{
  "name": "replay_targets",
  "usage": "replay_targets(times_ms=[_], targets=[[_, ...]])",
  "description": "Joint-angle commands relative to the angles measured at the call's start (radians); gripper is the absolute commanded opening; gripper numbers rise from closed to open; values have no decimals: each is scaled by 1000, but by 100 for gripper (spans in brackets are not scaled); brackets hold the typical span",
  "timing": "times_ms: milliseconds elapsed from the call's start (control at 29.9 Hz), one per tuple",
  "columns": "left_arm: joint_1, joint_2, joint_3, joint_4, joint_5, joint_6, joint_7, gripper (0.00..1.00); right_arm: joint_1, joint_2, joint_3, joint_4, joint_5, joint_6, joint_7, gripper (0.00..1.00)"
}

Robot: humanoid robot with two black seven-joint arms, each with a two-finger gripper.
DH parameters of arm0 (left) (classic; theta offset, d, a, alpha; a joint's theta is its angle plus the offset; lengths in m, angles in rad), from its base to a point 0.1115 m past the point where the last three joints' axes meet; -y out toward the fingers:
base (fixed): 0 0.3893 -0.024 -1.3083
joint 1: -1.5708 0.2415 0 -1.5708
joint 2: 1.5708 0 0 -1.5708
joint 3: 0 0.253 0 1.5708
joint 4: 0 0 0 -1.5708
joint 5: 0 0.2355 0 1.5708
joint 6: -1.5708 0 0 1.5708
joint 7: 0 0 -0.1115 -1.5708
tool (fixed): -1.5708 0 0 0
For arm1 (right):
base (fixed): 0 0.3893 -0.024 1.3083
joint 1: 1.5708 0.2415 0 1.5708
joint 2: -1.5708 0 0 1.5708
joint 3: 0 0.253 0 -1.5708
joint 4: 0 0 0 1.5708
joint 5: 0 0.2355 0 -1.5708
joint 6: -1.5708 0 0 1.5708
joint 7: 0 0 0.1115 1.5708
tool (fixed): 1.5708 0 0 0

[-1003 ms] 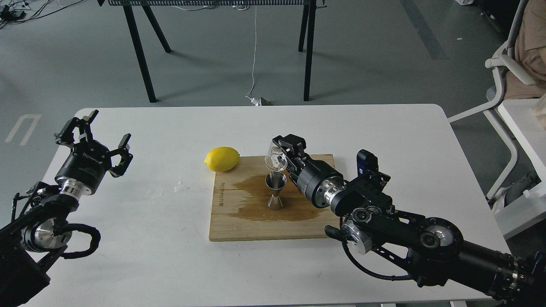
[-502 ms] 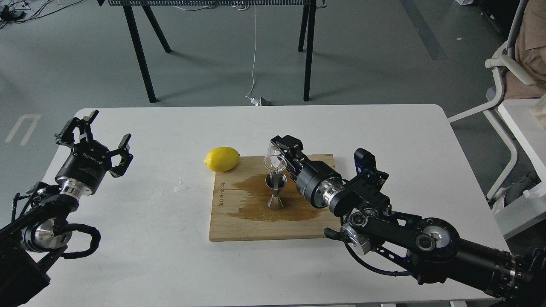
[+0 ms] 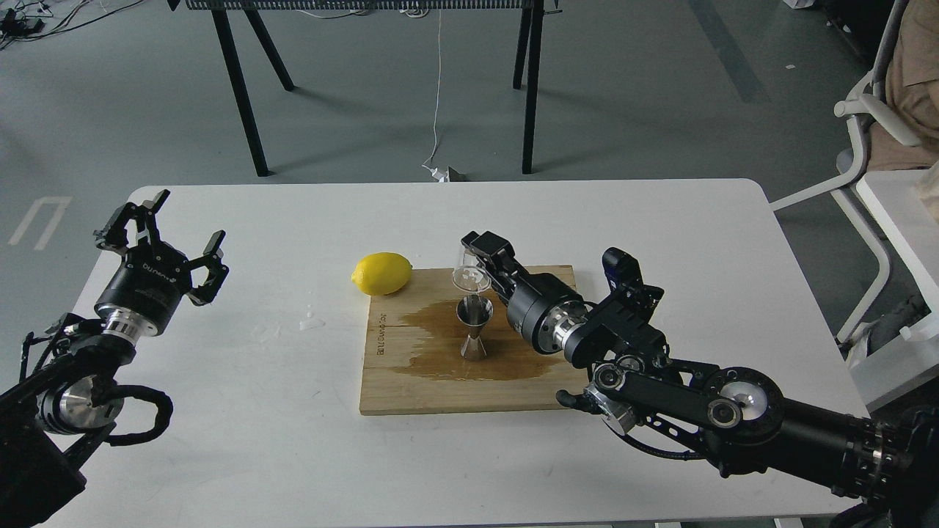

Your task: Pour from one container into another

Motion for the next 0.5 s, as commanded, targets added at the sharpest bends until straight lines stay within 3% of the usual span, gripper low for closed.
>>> replay_targets(times_ms=[0,468], targets=[[0,2,0,0,0,0,0,90,16,0,-33,0,0,0,0,45],[0,2,0,1,0,0,0,90,17,0,-39,-11,-42,5,1,45]])
